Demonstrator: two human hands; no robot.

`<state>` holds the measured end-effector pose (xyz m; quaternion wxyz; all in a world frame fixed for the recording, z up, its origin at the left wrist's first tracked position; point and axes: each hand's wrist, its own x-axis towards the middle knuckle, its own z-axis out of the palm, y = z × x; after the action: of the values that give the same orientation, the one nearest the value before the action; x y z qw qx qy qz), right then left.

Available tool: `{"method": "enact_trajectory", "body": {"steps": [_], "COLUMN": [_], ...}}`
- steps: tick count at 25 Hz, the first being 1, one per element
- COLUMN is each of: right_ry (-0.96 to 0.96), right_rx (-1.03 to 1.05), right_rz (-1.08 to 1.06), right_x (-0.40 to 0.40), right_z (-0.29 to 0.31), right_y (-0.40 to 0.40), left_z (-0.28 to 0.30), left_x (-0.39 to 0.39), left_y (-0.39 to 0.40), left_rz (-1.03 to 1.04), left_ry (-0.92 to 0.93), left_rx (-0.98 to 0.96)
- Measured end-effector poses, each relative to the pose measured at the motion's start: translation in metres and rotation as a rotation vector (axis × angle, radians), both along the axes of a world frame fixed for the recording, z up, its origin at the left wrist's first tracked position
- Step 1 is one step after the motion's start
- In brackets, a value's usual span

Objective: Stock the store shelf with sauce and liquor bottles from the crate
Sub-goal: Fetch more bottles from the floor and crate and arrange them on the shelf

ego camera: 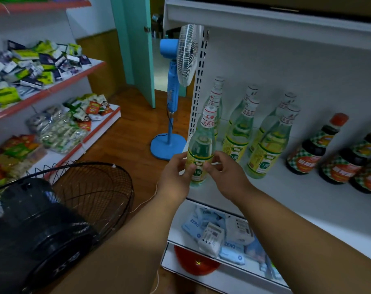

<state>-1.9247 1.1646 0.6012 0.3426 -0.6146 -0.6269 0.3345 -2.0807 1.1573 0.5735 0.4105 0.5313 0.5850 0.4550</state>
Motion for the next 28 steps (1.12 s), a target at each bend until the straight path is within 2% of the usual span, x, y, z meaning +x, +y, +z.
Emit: {"method": "enact_trajectory", "body": {"steps": [8, 15, 18, 22, 25, 28], "right_ry": [0.013, -0.089, -0.124, -0.160, -0.176, -0.208], "right_rx": [0.022, -0.034, -0.075, -0.002, 0.061, 0.089], "right_rz": [-0.039, -0.065, -0.055, -0.053, 0.045, 0.142], "right_x": [-0.004, -0.007, -0.005, -0.002, -0.002, -0.002], "right_z": [-0.002, 0.004, 0.006, 0.005, -0.012, -0.044], "right_y": [-0.003, -0.016, -0.034, -0.076, -0.123, -0.167], "left_z": [0.006, 0.008, 0.012, 0.018, 0.003, -0.030], "left_x": [0.000, -0.005, -0.007, -0.002, 0.003, 0.003], "left_y": [-0.003, -0.010, -0.034, -0.086, -0.145, -0.199], "left_rz": [-0.015, -0.057, -0.019, 0.031, 0.094, 0.088], "left_ry": [0.005, -0.092, 0.018, 0.150, 0.243, 0.306], "left_rx": [0.016, -0.112, -0.089, -0.015, 0.055, 0.026]}}
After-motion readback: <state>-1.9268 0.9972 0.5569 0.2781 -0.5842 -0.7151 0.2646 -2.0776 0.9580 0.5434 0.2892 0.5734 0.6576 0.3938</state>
